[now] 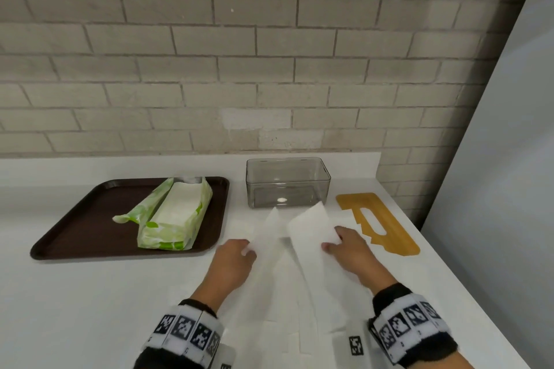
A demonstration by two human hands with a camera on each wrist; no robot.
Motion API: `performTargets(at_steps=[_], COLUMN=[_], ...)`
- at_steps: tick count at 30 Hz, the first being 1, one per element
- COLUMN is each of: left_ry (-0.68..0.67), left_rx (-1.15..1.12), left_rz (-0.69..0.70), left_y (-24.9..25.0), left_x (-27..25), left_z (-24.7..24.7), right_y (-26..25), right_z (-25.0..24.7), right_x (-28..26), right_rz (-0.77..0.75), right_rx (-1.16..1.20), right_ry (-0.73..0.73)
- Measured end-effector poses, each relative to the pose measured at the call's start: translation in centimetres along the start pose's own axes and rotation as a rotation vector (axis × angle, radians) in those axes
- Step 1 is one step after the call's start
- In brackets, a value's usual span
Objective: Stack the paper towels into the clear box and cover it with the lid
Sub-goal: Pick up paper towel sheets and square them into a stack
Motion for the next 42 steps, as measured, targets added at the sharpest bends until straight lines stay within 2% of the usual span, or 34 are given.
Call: performTargets(at_steps=[2,5,8,10,11,13,15,19,22,24,28,31,33,38,42], left_ry=[0.073,0.018,0.0,-0.02,-0.036,-0.078,-0.095,-0.057,-0.11,-0.116,0.005,0.067,0.098,0.167,0.192], left_rx=[-0.331,-0.804,-0.945,-0.981,-0.992,-1.011,-1.001,-0.967,-1.172,-1.216,-1.206,-1.22,-1.212,-1.19,-1.167], left_rz=[0.076,0.094,0.119,0.119,0.119,0.125,0.142,0.106,-0.041,-0.103,-0.13,-0.143,-0.139,-0.167,-0.176], left_y=[1.2,2.7,3.3,3.3,3.4,3.5,3.8,3.8,2.8,2.0,-0.7,-3.4,-5.1,-7.5,-8.2], left_x=[-1.0,-3.0,-3.9,-4.2,-4.3,-4.5,-4.8,-5.1,-5.2,-5.4,-5.8,-6.7,-7.4,-8.8,-9.4], left_z=[-1.8,-2.7,-1.8,-0.7,-0.2,0.6,1.1,1.4,1.6,1.7,0.8,-1.0,-1.9,-2.3,-2.1], right_y=[-1.6,-5.5,-9.0,-9.5,-9.2,-8.2,-7.0,-6.2,-6.6,-6.8,-7.4,-6.1,-5.1,-3.6,-4.1], right_z=[-2.7,-5.7,-6.5,-5.2,-3.9,-1.1,1.4,3.6,4.3,5.3,5.5,3.0,2.3,5.5,7.7], right_x=[-2.0,-6.7,-10.7,-10.9,-10.4,-8.9,-7.6,-6.4,-6.3,-6.3,-4.5,-0.7,1.5,4.4,4.3], right_rz=[-0.093,-0.355,-0.582,-0.563,-0.502,-0.359,-0.295,-0.23,-0.25,-0.258,-0.216,-0.095,-0.004,0.186,0.118], right_rx=[0.123,0.463,0.942,1.036,0.953,0.619,0.388,0.326,0.291,0.319,0.47,0.6,0.558,0.081,-0.388], right_ry=[0.098,0.085,-0.119,-0.152,-0.109,0.068,0.173,0.187,0.222,0.187,0.018,0.066,0.071,-0.155,-0.251])
Point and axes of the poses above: each hand's wrist, its own x-axis towards the middle knuckle, its own z-axis out of the palm, y = z × x, the point moved 3 cm from there along x, towards the middle knuckle, and after that the axes turned 5 degrees about -y, right-handed, at the moved point
